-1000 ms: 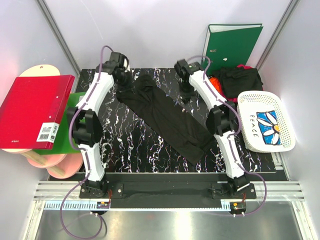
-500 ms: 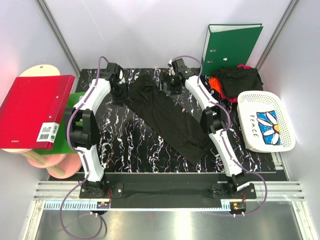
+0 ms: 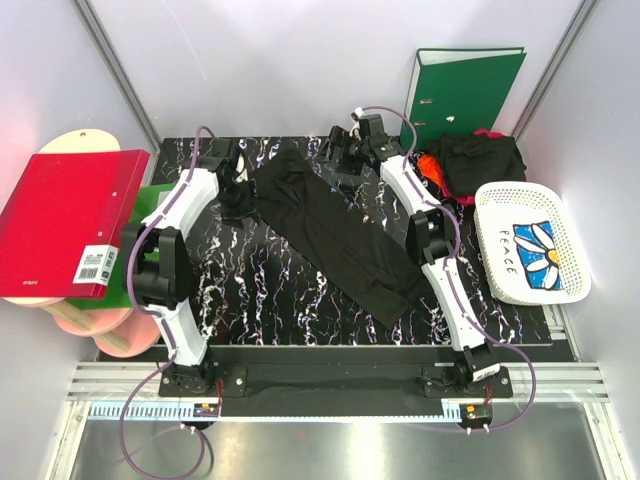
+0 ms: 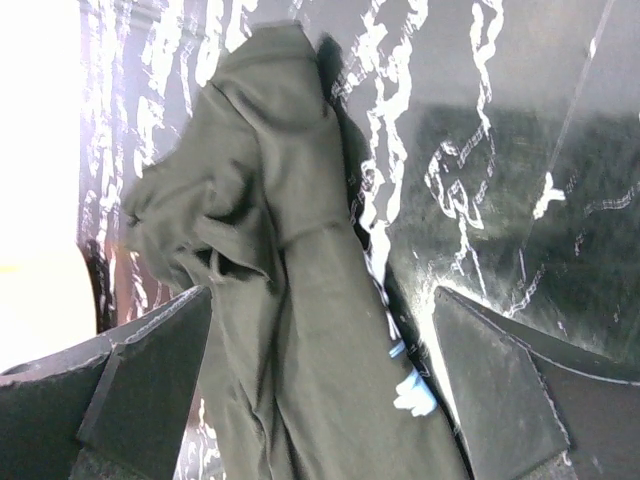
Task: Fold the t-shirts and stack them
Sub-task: Rotate the tshirt 90 degrees
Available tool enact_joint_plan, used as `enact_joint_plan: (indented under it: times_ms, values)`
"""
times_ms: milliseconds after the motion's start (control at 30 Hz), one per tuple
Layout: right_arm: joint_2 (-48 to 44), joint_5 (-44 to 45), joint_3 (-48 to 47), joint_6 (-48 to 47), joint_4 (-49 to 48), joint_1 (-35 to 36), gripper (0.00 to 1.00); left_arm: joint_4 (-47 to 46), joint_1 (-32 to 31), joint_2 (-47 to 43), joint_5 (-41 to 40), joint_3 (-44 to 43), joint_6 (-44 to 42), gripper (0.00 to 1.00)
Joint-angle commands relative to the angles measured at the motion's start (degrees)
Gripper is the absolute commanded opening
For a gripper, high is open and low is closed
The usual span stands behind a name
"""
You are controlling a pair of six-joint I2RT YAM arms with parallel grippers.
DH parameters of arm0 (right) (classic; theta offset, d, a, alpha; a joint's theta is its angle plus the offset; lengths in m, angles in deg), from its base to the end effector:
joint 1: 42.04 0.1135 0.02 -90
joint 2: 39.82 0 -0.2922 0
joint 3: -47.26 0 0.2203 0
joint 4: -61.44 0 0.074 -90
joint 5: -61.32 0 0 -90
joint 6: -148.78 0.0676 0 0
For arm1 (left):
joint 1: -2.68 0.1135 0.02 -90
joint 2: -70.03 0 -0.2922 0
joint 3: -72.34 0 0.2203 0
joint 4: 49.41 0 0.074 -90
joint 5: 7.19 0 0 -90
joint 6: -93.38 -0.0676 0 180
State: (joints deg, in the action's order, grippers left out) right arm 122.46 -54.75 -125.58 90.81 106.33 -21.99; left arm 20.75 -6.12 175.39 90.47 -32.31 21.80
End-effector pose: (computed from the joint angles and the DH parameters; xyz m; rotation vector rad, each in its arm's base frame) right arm 0.5780 0.2426 0.1668 -0.0390 2.2796 0.9953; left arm 0.3582 -0.0646 0.2593 -0.2057 2.8263 -0.2967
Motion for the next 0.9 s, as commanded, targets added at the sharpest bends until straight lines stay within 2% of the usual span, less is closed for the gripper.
enact_joint_plan:
  times_ms: [0,233,667,800,833,867]
  values:
    - [1.45,-1.53,-1.51,2.41,-7.54,-0.28,1.0,-1.0,-0.43,-1.39,-0.72,-0.55,0.39,0.52]
    - [6.82,-6.63,-1.52,12.43,-15.89,-0.28,0.98,0.41,-1.4,-0.42,-1.33,-1.25,0.48,0.53]
    - [10.08,-10.32,-1.17,15.43,-18.71,2.79,0.98,1.73,-2.89,1.25,-1.77,-1.6,1.01,0.53]
    - [10.25,-10.5,-0.47,16.57,-18.71,4.55,0.95,1.81,-2.98,1.08,-2.12,-1.6,0.92,0.53]
    - [10.43,-10.59,-0.56,16.57,-18.62,4.82,0.93,1.81,-2.98,0.99,-2.3,-1.6,0.92,0.53]
    - [10.69,-10.85,-0.56,16.57,-18.53,4.99,0.86,1.81,-2.98,0.9,-2.39,-1.6,0.92,0.53]
